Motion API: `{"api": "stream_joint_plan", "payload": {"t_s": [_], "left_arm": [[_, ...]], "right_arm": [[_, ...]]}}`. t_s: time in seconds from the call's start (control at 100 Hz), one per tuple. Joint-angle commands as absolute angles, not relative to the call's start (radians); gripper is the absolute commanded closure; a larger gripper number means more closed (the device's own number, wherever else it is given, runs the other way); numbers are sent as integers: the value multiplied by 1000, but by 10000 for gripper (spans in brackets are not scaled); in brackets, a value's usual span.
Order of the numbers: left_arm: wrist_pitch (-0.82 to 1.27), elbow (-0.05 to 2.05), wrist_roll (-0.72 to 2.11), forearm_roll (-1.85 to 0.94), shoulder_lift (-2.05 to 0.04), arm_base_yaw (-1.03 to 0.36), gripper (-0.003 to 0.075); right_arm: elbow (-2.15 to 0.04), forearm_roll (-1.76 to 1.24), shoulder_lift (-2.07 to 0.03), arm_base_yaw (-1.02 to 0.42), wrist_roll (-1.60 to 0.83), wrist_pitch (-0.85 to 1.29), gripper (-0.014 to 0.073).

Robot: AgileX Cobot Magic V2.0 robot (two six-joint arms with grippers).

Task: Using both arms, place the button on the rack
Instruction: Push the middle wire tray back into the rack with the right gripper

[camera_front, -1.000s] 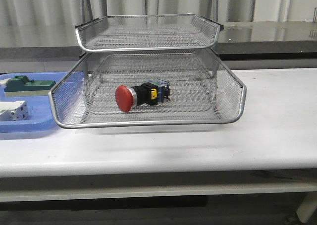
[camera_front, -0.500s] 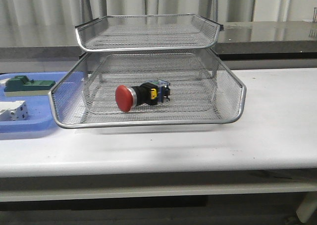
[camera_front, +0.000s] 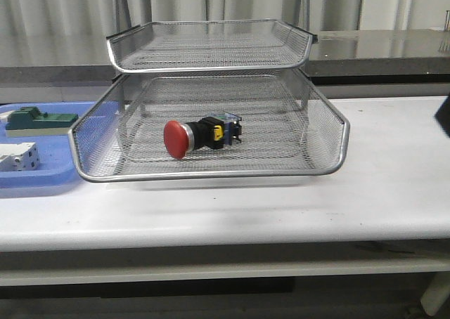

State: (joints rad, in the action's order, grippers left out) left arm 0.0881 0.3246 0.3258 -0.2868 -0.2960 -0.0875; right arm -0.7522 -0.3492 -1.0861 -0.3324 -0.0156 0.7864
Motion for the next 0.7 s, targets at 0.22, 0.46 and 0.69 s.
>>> {"api": "stream_joint_plan", "payload": {"t_s": [0.22,0.46,0.69], "left_arm": [[11,351,317,-298,-304,-83,716],[11,351,317,-298,-304,-83,716],[11,351,317,-298,-304,-83,716]], "right_arm": [[-790,-379,-1293,-527,-33,590,660],[-861,-376,-1445,-618,-33,559,660],[-954,-343,-1564,-680,-33,554,660]]}}
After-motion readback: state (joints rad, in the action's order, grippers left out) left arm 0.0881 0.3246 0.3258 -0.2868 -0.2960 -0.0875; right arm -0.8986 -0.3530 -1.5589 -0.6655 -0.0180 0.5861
